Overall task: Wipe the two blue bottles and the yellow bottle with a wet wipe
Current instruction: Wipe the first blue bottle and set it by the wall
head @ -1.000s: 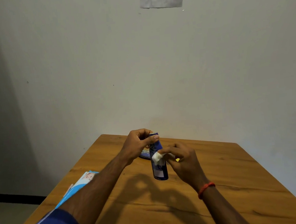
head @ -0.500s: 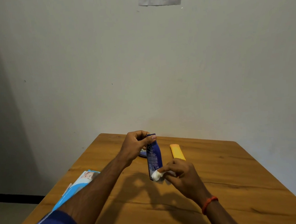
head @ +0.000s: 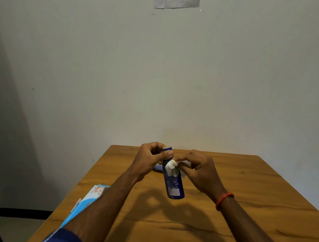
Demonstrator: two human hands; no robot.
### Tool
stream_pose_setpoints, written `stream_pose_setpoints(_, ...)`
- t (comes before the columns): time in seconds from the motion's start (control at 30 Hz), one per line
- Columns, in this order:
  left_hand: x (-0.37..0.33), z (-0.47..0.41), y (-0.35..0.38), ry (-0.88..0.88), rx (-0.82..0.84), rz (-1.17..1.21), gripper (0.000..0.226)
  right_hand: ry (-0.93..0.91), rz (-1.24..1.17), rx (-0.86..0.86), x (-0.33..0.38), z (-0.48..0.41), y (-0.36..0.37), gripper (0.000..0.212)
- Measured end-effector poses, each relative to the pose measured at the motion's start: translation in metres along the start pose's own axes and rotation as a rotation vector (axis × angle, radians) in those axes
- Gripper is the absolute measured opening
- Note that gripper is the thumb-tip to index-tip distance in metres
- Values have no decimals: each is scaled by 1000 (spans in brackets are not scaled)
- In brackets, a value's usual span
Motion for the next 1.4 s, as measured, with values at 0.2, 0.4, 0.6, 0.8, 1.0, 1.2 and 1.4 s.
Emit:
stream_pose_setpoints(0.2, 0, 1, -1, 16, 31, -31, 33, 18, -21, 12, -1, 6, 6, 24)
stream_pose_setpoints(0.4, 2, 2, 2, -2, 45, -45, 16, 61, -86, 2, 0, 10, 7, 21)
stream_pose_setpoints(0.6, -7, 2, 2, 18, 30, -31, 29, 62, -67, -36, 1, 1, 3, 20)
stream_pose_setpoints(0.8, -9, 3, 1, 31, 46, -21, 24, 118, -119, -103, -2, 3, 2, 16)
stream_pose_setpoints(1.0, -17, 6, 7, 69, 92, -46, 25, 299, -373, -366, -12, 6, -6, 16)
stream_pose_setpoints(1.2, -20, 7, 10, 101, 102, -123, 33, 224, -317, -241, 0, 1, -5, 18)
stream_pose_setpoints(1.4, -13, 10, 8, 96, 77, -252, 35, 91, -38, -71, 7, 0, -1, 24)
Point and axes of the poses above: each hand's wrist, its own z-axis away from the middle knuckle, its own y-axis out of the palm, x = y × z, the point moved 4 cm from there along -z, towards the middle knuckle, and after that the axes turned 12 degrees about -z, right-handed, at the moved point
